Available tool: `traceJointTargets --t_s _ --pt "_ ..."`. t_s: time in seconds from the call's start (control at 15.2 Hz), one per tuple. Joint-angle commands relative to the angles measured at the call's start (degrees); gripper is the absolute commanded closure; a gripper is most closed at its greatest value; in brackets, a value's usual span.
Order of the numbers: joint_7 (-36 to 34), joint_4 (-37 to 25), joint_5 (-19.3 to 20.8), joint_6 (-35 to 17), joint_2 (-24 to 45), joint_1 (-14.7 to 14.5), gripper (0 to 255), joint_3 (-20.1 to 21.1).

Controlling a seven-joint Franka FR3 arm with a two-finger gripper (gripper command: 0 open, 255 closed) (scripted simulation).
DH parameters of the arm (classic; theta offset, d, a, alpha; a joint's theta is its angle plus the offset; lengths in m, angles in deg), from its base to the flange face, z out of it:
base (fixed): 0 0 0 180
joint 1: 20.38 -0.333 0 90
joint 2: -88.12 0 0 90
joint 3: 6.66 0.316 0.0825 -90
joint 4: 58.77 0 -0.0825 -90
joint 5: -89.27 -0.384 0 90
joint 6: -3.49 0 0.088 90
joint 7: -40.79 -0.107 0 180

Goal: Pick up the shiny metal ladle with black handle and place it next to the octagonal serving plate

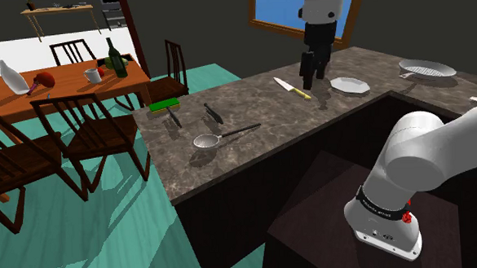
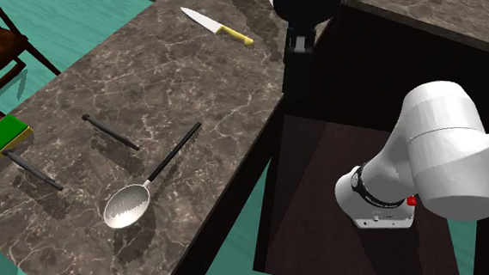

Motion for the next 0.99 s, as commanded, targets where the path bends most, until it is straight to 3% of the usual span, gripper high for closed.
traceJointTargets --t_s 0.0,0.92 --pt "0.0 0.0 0.0 0.0 0.0 0.0 0 0.0" --pt "29.08 -2.0 6.1 -25.24 24.48 -9.7 0 -3.81"
